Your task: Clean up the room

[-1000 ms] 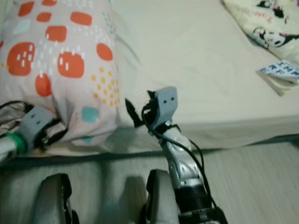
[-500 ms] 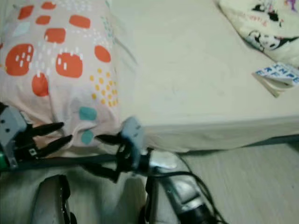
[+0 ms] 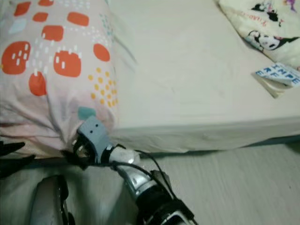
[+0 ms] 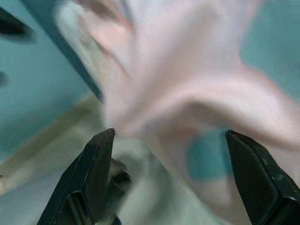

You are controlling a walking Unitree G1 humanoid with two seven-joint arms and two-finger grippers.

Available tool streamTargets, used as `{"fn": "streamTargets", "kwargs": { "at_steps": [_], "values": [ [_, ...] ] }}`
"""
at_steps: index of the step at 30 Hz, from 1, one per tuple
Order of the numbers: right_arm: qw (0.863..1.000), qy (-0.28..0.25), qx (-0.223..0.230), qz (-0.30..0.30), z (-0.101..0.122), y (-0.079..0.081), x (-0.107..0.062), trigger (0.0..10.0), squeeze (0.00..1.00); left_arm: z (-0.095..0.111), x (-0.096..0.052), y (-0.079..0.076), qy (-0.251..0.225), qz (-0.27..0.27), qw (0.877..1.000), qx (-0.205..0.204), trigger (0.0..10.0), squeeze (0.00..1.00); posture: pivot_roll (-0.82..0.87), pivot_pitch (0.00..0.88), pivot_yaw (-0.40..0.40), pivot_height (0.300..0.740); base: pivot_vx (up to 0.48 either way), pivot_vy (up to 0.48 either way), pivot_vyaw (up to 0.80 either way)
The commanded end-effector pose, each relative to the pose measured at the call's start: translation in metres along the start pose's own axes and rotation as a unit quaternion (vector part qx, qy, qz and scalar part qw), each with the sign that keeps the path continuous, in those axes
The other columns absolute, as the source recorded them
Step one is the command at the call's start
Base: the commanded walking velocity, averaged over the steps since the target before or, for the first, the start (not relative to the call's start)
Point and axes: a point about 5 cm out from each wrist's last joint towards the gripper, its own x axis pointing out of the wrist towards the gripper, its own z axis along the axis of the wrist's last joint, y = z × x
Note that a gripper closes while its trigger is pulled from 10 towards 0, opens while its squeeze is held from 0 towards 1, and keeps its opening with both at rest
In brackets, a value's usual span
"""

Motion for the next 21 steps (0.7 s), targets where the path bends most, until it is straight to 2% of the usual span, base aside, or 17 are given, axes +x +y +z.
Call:
{"fn": "streamTargets", "kwargs": {
  "at_steps": [1,2,3,4,5,7,8,9,10,12,14,16,17,18,20,21],
  "values": [
    [1.0,0.003,-0.01,-0.006,0.004,0.023,0.02,10.0,0.0,-0.001,-0.002,-0.002,0.005,0.001,1.0,-0.004,10.0,0.0,0.21,0.339,-0.131,0.525,0.0,0.0,0.0],
    [0.997,0.034,-0.062,-0.032,-0.002,0.021,0.024,10.0,0.0,0.0,-0.002,-0.002,0.003,0.007,1.0,-0.003,10.0,0.0,0.21,0.341,-0.136,0.525,0.0,0.0,0.0],
    [0.989,0.069,-0.106,-0.082,-0.008,0.011,0.023,10.0,0.0,0.002,-0.002,-0.002,-0.003,0.016,1.0,-0.005,10.0,0.0,0.22,0.341,-0.141,0.525,0.0,0.0,0.0],
    [0.989,0.069,-0.106,-0.082,-0.008,0.011,0.023,10.0,0.0,0.002,-0.002,-0.002,-0.003,0.016,1.0,-0.005,10.0,0.0,0.22,0.341,-0.141,0.525,0.0,0.0,0.0],
    [0.972,0.097,-0.13,-0.169,-0.012,-0.011,0.018,10.0,0.0,0.004,-0.003,-0.002,-0.008,0.03,0.999,-0.01,10.0,0.0,0.22,0.339,-0.143,0.525,0.0,0.0,0.0],
    [0.972,0.097,-0.13,-0.169,-0.012,-0.011,0.018,10.0,0.0,0.004,-0.003,-0.002,-0.008,0.03,0.999,-0.01,10.0,0.0,0.22,0.339,-0.143,0.525,0.0,0.0,0.0],
    [0.967,0.097,-0.127,-0.2,-0.011,-0.02,0.015,10.0,0.0,0.004,-0.003,-0.002,-0.011,0.036,0.999,-0.013,10.0,0.0,0.22,0.339,-0.143,0.525,0.0,0.0,0.0],
    [0.963,0.08,-0.112,-0.232,-0.005,-0.031,0.012,10.0,0.0,0.005,-0.002,-0.003,-0.012,0.038,0.999,-0.016,10.0,0.0,0.22,0.338,-0.142,0.525,0.0,0.0,0.0],
    [0.963,0.08,-0.112,-0.232,-0.005,-0.031,0.012,10.0,0.0,0.005,-0.002,-0.003,-0.012,0.038,0.999,-0.016,10.0,0.0,0.22,0.338,-0.142,0.525,0.0,0.0,0.0],
    [0.943,0.027,-0.098,-0.316,0.017,-0.062,0.0,10.0,0.0,0.006,0.001,-0.003,-0.02,0.054,0.998,-0.022,10.0,0.0,0.22,0.337,-0.139,0.525,0.0,0.0,0.0],
    [0.927,0.004,-0.107,-0.359,0.03,-0.078,-0.007,10.0,0.0,0.006,0.003,-0.002,-0.019,0.063,0.998,-0.022,10.0,0.0,0.23,0.335,-0.131,0.525,0.0,0.0,0.0],
    [0.909,-0.004,-0.158,-0.385,0.044,-0.09,-0.012,10.0,0.0,-0.001,0.003,0.001,0.011,0.07,0.997,-0.006,10.0,0.0,0.22,0.332,-0.125,0.525,0.0,0.0,0.0],
    [0.909,-0.004,-0.158,-0.385,0.044,-0.09,-0.012,10.0,0.0,-0.001,0.003,0.001,0.011,0.07,0.997,-0.006,10.0,0.0,0.22,0.332,-0.125,0.525,0.0,0.0,0.0],
    [0.901,-0.008,-0.184,-0.394,0.05,-0.095,-0.014,10.0,0.0,-0.005,0.003,0.003,0.032,0.074,0.997,0.004,10.0,0.0,0.22,0.33,-0.124,0.525,0.0,0.0,0.0],
    [0.879,-0.013,-0.234,-0.415,0.063,-0.106,-0.02,10.0,0.0,-0.025,0.002,0.009,0.096,0.087,0.992,-0.004,10.0,0.0,0.22,0.321,-0.123,0.525,0.0,0.0,0.0],
    [0.879,-0.013,-0.234,-0.415,0.063,-0.106,-0.02,10.0,0.0,-0.025,0.002,0.009,0.096,0.087,0.992,-0.004,10.0,0.0,0.22,0.321,-0.123,0.525,0.0,0.0,0.0]
  ]
}}
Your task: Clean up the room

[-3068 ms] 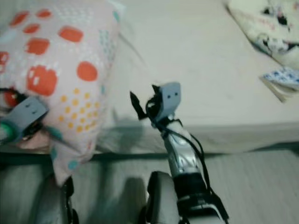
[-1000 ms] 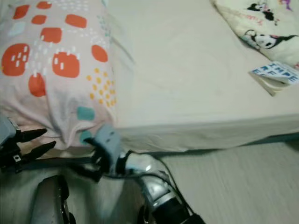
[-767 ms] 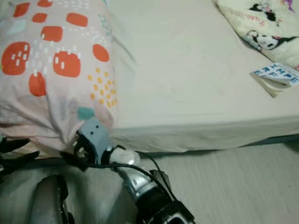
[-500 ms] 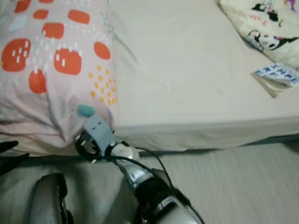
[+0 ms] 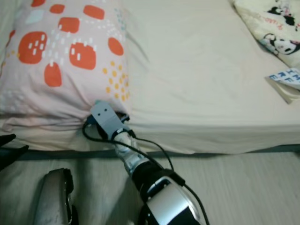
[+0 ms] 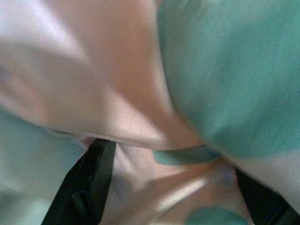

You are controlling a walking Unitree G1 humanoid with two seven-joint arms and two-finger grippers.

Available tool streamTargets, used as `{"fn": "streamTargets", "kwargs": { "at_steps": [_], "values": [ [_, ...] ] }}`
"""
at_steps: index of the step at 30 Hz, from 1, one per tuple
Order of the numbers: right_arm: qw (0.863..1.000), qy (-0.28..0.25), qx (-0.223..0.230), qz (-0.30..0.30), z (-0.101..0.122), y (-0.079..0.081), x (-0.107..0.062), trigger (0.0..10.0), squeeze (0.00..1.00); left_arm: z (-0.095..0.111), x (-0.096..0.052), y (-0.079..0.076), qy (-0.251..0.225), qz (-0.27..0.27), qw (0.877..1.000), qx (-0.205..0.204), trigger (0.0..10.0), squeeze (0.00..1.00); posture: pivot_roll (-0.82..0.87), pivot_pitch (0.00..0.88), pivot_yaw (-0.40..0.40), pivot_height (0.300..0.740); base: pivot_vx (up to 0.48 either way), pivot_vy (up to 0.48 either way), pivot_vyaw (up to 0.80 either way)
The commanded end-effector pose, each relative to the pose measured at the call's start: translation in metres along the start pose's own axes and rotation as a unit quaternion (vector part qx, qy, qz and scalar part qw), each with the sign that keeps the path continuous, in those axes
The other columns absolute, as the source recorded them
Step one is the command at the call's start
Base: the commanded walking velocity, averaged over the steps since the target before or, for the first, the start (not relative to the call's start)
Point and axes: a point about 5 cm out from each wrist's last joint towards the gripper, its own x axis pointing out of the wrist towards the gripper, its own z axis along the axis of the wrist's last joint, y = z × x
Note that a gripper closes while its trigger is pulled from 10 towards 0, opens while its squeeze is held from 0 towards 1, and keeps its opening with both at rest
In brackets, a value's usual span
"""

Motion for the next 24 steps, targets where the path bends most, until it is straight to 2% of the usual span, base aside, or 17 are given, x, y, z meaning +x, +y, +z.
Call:
{"fn": "streamTargets", "kwargs": {
  "at_steps": [1,2,4,5,7,12,13,14,15,16,18,19,20,21,22,23,24],
  "values": [
    [0.994,-0.034,-0.023,-0.106,0.015,-0.051,0.009,10.0,0.0,-0.024,0.004,-0.004,0.059,0.0,0.998,-0.027,10.0,0.0,0.22,0.32,-0.123,0.525,0.0,0.0,0.0],
    [0.994,-0.034,-0.023,-0.106,0.015,-0.051,0.009,10.0,0.0,-0.024,0.004,-0.004,0.059,0.0,0.998,-0.027,10.0,0.0,0.22,0.32,-0.123,0.525,0.0,0.0,0.0],
    [0.993,-0.047,-0.023,-0.107,0.02,-0.056,0.011,10.0,0.0,-0.05,0.01,0.005,0.095,0.055,0.993,-0.048,10.0,0.0,0.21,0.315,-0.119,0.525,0.0,0.0,0.0],
    [0.993,-0.047,-0.023,-0.107,0.02,-0.056,0.011,10.0,0.0,-0.05,0.01,0.005,0.095,0.055,0.993,-0.048,10.0,0.0,0.21,0.315,-0.119,0.525,0.0,0.0,0.0],
    [0.994,-0.055,-0.005,-0.098,0.022,-0.058,0.012,10.0,0.0,-0.062,0.016,0.017,0.093,0.12,0.986,-0.063,10.0,0.0,0.2,0.309,-0.119,0.525,0.0,0.0,0.0],
    [0.994,-0.056,0.004,-0.091,0.021,-0.059,0.011,10.0,0.0,-0.059,0.022,0.036,0.058,0.198,0.976,-0.064,10.0,0.0,0.19,0.306,-0.123,0.525,0.0,0.0,0.0],
    [0.995,-0.052,0.004,-0.081,0.017,-0.056,0.01,10.0,0.0,-0.054,0.025,0.047,0.033,0.23,0.97,-0.072,10.0,0.0,0.19,0.306,-0.123,0.525,0.0,0.0,0.0],
    [0.997,-0.048,0.003,-0.068,0.012,-0.052,0.008,10.0,0.0,-0.043,0.03,0.051,0.003,0.225,0.97,-0.091,10.0,0.0,0.17,0.304,-0.119,0.525,0.0,0.0,0.0],
    [0.997,-0.045,0.004,-0.057,0.008,-0.048,0.007,10.0,0.0,-0.033,0.035,0.047,-0.021,0.188,0.976,-0.11,10.0,0.0,0.17,0.304,-0.119,0.525,0.0,0.0,0.0],
    [0.997,-0.045,0.004,-0.057,0.008,-0.048,0.007,10.0,0.0,-0.033,0.035,0.047,-0.021,0.188,0.976,-0.11,10.0,0.0,0.17,0.304,-0.119,0.525,0.0,0.0,0.0],
    [0.998,-0.046,0.01,-0.039,0.003,-0.043,0.005,10.0,0.0,-0.012,0.04,0.025,-0.057,0.07,0.988,-0.126,10.0,0.0,0.16,0.302,-0.113,0.525,0.0,0.0,0.0],
    [0.998,-0.046,0.01,-0.039,0.003,-0.043,0.005,10.0,0.0,-0.012,0.04,0.025,-0.057,0.07,0.988,-0.126,10.0,0.0,0.16,0.302,-0.113,0.525,0.0,0.0,0.0],
    [0.998,-0.056,0.019,-0.021,0.003,-0.037,0.003,10.0,0.0,0.008,0.036,0.0,-0.088,-0.033,0.987,-0.129,10.0,0.0,0.16,0.3,-0.107,0.525,0.0,0.0,0.0],
    [0.998,-0.056,0.019,-0.021,0.003,-0.037,0.003,10.0,0.0,0.008,0.036,0.0,-0.088,-0.033,0.987,-0.129,10.0,0.0,0.16,0.3,-0.107,0.525,0.0,0.0,0.0],
    [0.998,-0.063,0.018,-0.013,0.004,-0.033,0.002,10.0,0.0,0.025,0.025,-0.018,-0.107,-0.106,0.982,-0.118,10.0,0.0,0.15,0.296,-0.096,0.525,0.0,0.0,0.0],
    [0.998,-0.063,0.018,-0.013,0.004,-0.033,0.002,10.0,0.0,0.025,0.025,-0.018,-0.107,-0.106,0.982,-0.118,10.0,0.0,0.15,0.296,-0.096,0.525,0.0,0.0,0.0],
    [0.998,-0.065,0.017,-0.011,0.005,-0.032,0.002,10.0,0.0,0.03,0.017,-0.025,-0.104,-0.136,0.981,-0.092,10.0,0.0,0.15,0.295,-0.091,0.525,0.0,0.0,0.0]
  ]
}}
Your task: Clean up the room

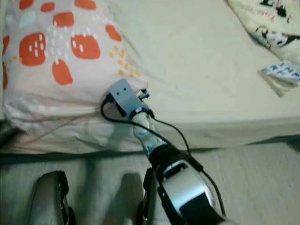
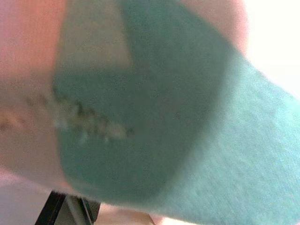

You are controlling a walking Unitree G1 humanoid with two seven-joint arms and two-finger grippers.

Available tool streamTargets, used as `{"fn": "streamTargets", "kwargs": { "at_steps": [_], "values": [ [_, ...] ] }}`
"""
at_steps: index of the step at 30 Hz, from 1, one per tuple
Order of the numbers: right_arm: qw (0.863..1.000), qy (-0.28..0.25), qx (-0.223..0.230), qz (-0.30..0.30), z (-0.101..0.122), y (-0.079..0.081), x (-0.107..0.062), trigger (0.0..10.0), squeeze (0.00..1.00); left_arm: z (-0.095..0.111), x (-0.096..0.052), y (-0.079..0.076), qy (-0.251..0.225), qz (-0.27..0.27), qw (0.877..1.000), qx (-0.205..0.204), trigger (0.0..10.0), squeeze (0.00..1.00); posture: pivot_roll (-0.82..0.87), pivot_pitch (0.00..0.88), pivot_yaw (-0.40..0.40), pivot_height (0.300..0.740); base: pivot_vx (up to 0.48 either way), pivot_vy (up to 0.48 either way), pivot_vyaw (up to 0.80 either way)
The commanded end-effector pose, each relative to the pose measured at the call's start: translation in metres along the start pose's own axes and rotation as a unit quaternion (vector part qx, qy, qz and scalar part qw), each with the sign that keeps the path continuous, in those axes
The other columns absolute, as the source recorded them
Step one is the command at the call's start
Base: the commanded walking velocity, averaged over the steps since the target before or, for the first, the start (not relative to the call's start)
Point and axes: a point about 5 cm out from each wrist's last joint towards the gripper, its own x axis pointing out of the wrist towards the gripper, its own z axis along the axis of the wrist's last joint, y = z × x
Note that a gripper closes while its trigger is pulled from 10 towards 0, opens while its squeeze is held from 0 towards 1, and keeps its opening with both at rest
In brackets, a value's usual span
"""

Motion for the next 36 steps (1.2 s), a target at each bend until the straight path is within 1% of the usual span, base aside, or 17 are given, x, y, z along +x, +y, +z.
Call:
{"fn": "streamTargets", "kwargs": {
  "at_steps": [1,5,8,10,11,12,14,20,24,25,26,28,29,31,32,34,36],
  "values": [
    [1.0,0.002,0.003,0.011,-0.006,0.006,-0.004,10.0,0.0,0.006,-0.01,-0.019,0.019,-0.065,0.997,0.027,10.0,0.0,0.15,0.295,-0.091,0.525,0.0,0.0,0.0],
    [1.0,0.001,0.008,0.013,-0.005,0.006,-0.004,10.0,0.0,0.01,-0.017,-0.025,0.029,-0.087,0.995,0.05,10.0,0.0,0.15,0.293,-0.086,0.525,0.0,0.0,0.0],
    [1.0,0.001,0.01,0.014,-0.005,0.006,-0.004,10.0,0.0,0.019,-0.022,-0.03,0.009,-0.105,0.994,0.037,10.0,0.0,0.16,0.289,-0.086,0.525,0.0,0.0,0.0],
    [1.0,0.0,0.014,0.016,-0.004,0.005,-0.003,10.0,0.0,0.023,-0.015,-0.029,-0.023,-0.092,0.995,0.021,10.0,0.0,0.17,0.287,-0.095,0.525,0.0,0.0,0.0],
    [1.0,-0.001,0.016,0.017,-0.003,0.004,-0.002,10.0,0.0,0.023,-0.009,-0.027,-0.034,-0.077,0.996,0.014,10.0,0.0,0.17,0.287,-0.095,0.525,0.0,0.0,0.0],
    [1.0,-0.007,0.02,0.018,0.001,0.003,0.0,10.0,0.0,0.013,0.013,-0.01,-0.053,-0.004,0.998,-0.016,10.0,0.0,0.16,0.293,-0.121,0.525,0.0,0.0,0.0],
    [1.0,-0.008,0.021,0.018,0.002,0.002,0.0,10.0,0.0,0.011,0.018,-0.006,-0.055,0.01,0.998,-0.023,10.0,0.0,0.16,0.293,-0.121,0.525,0.0,0.0,0.0],
    [1.0,-0.012,0.013,0.025,0.005,-0.002,0.002,10.0,0.0,-0.018,0.074,0.037,-0.041,0.124,0.985,-0.112,10.0,0.0,0.1,0.314,-0.153,0.525,0.0,0.0,0.0],
    [1.0,-0.012,0.012,0.026,0.005,-0.003,0.003,10.0,0.0,-0.021,0.084,0.051,-0.032,0.163,0.978,-0.129,10.0,0.0,0.09,0.317,-0.148,0.525,0.0,0.0,0.0],
    [1.0,-0.013,0.012,0.025,0.005,-0.003,0.003,10.0,0.0,-0.021,0.083,0.061,-0.022,0.202,0.972,-0.114,10.0,0.0,0.08,0.314,-0.139,0.525,0.0,0.0,0.0],
    [1.0,-0.013,0.012,0.025,0.005,-0.003,0.003,10.0,0.0,-0.021,0.083,0.061,-0.022,0.202,0.972,-0.114,10.0,0.0,0.08,0.314,-0.139,0.525,0.0,0.0,0.0],
    [1.0,-0.016,0.014,0.024,0.006,-0.003,0.003,10.0,0.0,-0.015,0.072,0.083,-0.015,0.291,0.954,-0.069,10.0,0.0,0.08,0.31,-0.125,0.525,0.0,0.0,0.0],
    [1.0,-0.016,0.014,0.024,0.006,-0.003,0.003,10.0,0.0,-0.015,0.072,0.083,-0.015,0.291,0.954,-0.069,10.0,0.0,0.08,0.31,-0.125,0.525,0.0,0.0,0.0],
    [0.999,-0.016,0.022,0.046,0.006,0.003,0.002,10.0,0.0,-0.009,0.059,0.097,-0.016,0.35,0.936,-0.017,10.0,0.0,0.09,0.309,-0.12,0.525,0.0,0.0,0.0],
    [0.999,-0.016,0.022,0.046,0.006,0.003,0.002,10.0,0.0,-0.009,0.059,0.097,-0.016,0.35,0.936,-0.017,10.0,0.0,0.09,0.309,-0.12,0.525,0.0,0.0,0.0],
    [0.991,-0.025,0.039,0.128,0.008,0.023,-0.002,10.0,0.0,0.001,0.042,0.106,-0.031,0.393,0.918,0.037,10.0,0.0,0.11,0.309,-0.117,0.525,0.0,0.0,0.0],
    [0.986,-0.032,0.046,0.155,0.011,0.031,-0.003,10.0,0.0,0.006,0.036,0.109,-0.041,0.404,0.912,0.051,10.0,0.0,0.11,0.31,-0.118,0.525,0.0,0.0,0.0]
  ]
}}
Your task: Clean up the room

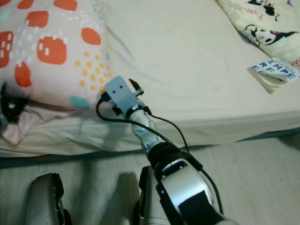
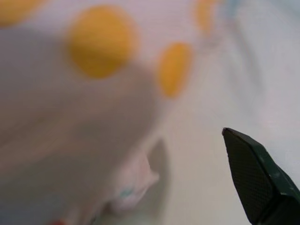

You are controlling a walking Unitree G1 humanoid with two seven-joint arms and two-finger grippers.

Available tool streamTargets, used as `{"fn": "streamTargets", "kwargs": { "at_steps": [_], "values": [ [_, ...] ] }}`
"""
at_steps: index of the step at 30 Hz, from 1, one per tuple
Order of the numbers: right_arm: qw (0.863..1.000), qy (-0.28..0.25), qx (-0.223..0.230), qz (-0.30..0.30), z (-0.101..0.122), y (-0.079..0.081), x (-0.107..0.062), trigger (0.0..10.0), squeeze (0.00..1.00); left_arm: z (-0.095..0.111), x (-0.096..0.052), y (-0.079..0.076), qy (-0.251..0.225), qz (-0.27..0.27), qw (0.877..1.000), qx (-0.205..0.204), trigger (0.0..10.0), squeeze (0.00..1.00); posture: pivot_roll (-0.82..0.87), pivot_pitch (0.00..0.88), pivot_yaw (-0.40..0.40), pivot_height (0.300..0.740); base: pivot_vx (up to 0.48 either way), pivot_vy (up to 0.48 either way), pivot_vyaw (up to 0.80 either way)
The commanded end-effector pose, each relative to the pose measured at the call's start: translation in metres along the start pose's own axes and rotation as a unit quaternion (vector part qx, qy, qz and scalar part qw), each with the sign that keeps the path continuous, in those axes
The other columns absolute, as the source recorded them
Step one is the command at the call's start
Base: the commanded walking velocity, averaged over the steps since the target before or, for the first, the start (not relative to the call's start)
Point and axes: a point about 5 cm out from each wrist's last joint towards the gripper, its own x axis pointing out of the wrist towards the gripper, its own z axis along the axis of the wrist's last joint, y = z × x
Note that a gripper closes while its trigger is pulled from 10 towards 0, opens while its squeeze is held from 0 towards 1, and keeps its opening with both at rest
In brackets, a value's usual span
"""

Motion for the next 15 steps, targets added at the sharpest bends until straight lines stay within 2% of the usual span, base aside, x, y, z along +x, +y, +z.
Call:
{"fn": "streamTargets", "kwargs": {
  "at_steps": [1,2,4,8,10,11,12,13,15],
  "values": [
    [0.998,-0.011,0.028,0.049,0.0,0.021,0.0,10.0,0.0,0.012,-0.009,0.024,-0.039,0.043,0.997,0.041,10.0,0.0,0.12,0.311,-0.123,0.525,0.0,0.0,0.0],
    [0.998,-0.011,0.028,0.049,0.0,0.021,0.0,10.0,0.0,0.012,-0.009,0.024,-0.039,0.043,0.997,0.041,10.0,0.0,0.12,0.311,-0.123,0.525,0.0,0.0,0.0],
    [0.997,-0.02,0.054,0.049,0.008,0.028,0.004,10.0,0.0,0.027,-0.013,0.028,-0.076,0.023,0.995,0.06,10.0,0.0,0.14,0.314,-0.133,0.525,0.0,0.0,0.0],
    [0.997,-0.022,0.063,0.046,0.01,0.031,0.005,10.0,0.0,0.031,-0.013,0.028,-0.088,0.01,0.994,0.067,10.0,0.0,0.15,0.314,-0.134,0.525,0.0,0.0,0.0],
    [0.994,-0.021,0.098,0.042,0.018,0.039,0.01,10.0,0.0,0.036,-0.017,0.021,-0.103,-0.049,0.981,0.156,10.0,0.0,0.16,0.314,-0.142,0.525,0.0,0.0,0.0],
    [0.994,-0.018,0.102,0.043,0.018,0.043,0.01,10.0,0.0,0.025,-0.022,0.014,-0.083,-0.093,0.973,0.195,10.0,0.0,0.16,0.314,-0.143,0.525,0.0,0.0,0.0],
    [0.993,-0.015,0.104,0.045,0.018,0.046,0.01,10.0,0.0,0.014,-0.026,0.008,-0.063,-0.13,0.966,0.216,10.0,0.0,0.16,0.314,-0.143,0.525,0.0,0.0,0.0],
    [0.993,-0.013,0.106,0.051,0.016,0.049,0.009,10.0,0.0,-0.006,-0.033,0.003,-0.035,-0.154,0.957,0.245,10.0,0.0,0.17,0.314,-0.143,0.525,0.0,0.0,0.0],
    [0.992,-0.01,0.112,0.063,0.011,0.052,0.006,10.0,0.0,-0.031,-0.04,-0.001,0.0,-0.165,0.946,0.279,10.0,0.0,0.16,0.314,-0.144,0.525,0.0,0.0,0.0]
  ]
}}
